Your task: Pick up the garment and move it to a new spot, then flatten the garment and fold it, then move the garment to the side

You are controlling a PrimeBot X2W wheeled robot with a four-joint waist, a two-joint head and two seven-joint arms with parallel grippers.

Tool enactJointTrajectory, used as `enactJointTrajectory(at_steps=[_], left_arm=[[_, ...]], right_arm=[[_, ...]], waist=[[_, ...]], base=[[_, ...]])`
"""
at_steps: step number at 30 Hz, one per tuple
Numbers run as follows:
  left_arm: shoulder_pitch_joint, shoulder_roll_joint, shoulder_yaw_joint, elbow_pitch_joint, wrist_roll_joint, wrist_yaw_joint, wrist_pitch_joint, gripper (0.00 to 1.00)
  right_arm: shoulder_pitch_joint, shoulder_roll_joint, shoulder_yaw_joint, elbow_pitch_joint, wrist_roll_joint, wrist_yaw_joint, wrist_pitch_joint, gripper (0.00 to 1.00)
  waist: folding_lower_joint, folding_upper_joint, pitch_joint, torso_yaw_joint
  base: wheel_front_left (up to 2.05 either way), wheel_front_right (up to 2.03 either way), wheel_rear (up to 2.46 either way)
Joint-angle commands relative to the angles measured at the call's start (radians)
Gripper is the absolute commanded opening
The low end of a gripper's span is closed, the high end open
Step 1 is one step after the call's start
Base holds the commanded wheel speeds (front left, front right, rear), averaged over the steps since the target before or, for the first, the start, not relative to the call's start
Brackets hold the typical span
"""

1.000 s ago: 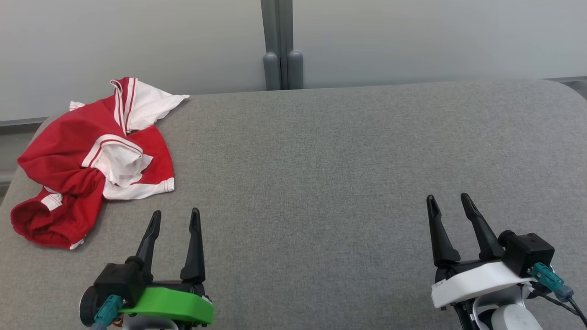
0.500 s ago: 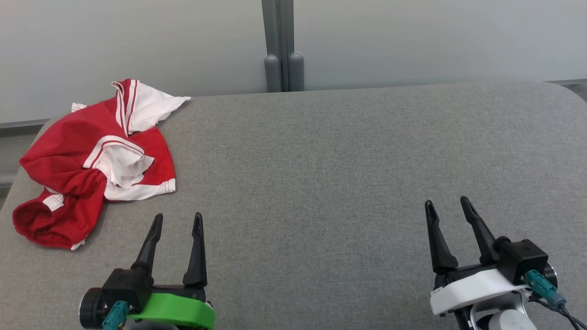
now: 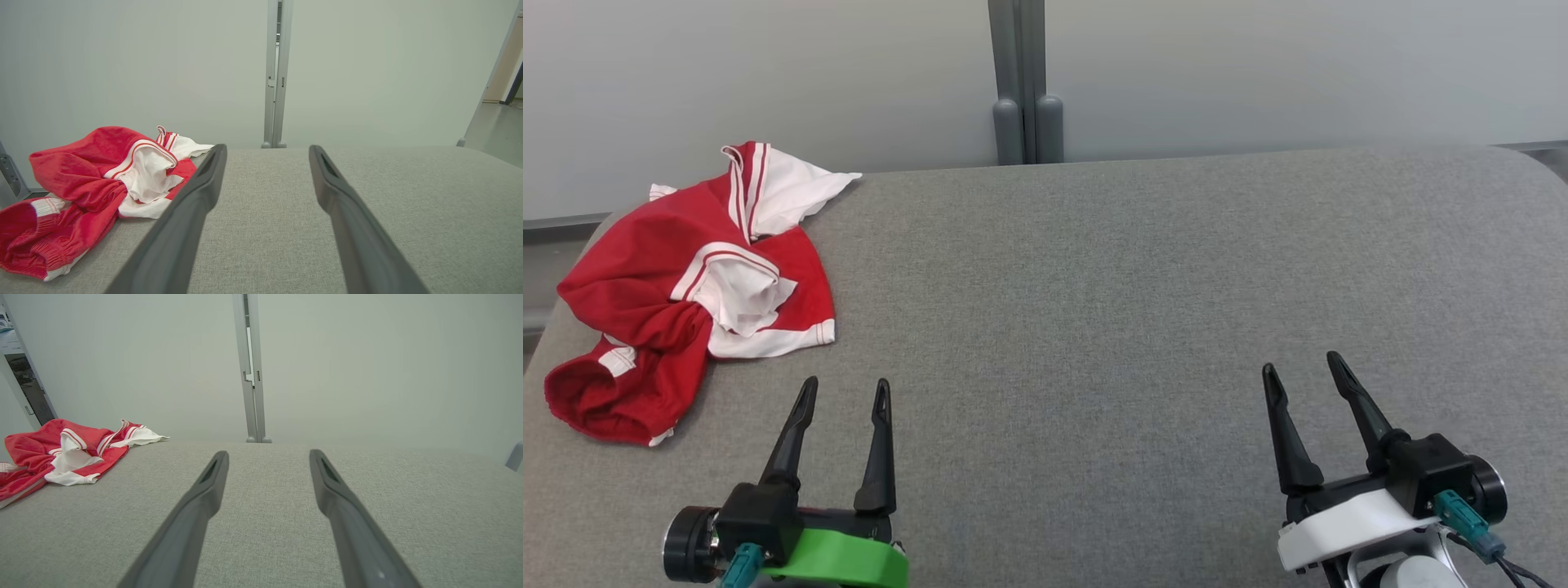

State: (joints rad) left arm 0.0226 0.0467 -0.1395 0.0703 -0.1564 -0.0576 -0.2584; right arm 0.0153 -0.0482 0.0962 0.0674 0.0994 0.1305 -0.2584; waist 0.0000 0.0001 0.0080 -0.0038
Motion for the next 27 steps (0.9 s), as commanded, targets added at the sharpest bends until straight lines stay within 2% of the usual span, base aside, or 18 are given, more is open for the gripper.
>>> enactJointTrajectory(at_steps=[1, 27], left_arm=[[0.013, 0.007, -0.001, -0.005, 0.025, -0.004, -0.009, 1.0], [0.014, 0.007, 0.001, -0.004, 0.026, -0.008, -0.008, 1.0]], right_arm=[[0.009, -0.004, 0.004, 0.001, -0.022, 0.0, -0.01, 1.0], [0.012, -0.004, 0.012, 0.01, -0.007, 0.0, -0.008, 1.0]], waist=[[0.0, -0.0001, -0.001, -0.001], [0.0, -0.0001, 0.002, -0.002]], base=[[0.0, 0.0, 0.0], [0.0, 0.0, 0.0]])
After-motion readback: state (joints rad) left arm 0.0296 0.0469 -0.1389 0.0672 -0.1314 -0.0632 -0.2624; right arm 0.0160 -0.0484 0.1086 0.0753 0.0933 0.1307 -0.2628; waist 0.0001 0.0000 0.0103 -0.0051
